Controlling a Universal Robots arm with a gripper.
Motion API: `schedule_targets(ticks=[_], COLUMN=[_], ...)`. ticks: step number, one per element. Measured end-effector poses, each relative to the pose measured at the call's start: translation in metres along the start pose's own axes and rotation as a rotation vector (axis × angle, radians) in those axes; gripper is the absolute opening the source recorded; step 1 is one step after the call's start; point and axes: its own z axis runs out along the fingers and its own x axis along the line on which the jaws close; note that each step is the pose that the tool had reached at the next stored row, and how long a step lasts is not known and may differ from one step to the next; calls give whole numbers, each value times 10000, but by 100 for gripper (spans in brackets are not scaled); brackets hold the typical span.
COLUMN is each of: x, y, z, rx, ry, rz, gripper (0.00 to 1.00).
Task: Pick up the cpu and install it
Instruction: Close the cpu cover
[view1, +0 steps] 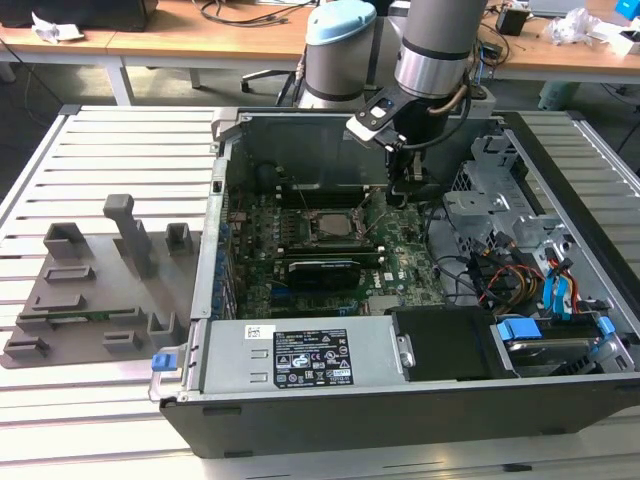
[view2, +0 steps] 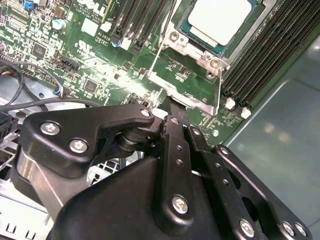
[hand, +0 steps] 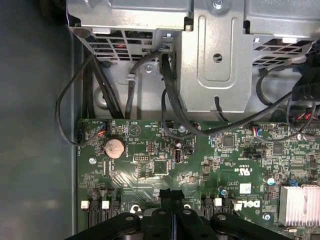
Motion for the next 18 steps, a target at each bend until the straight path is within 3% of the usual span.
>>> schedule_targets(ticks=[18], x=[1], y=[-112], z=[3], rx=[1], ry=[-1], rz=[3], gripper=[11])
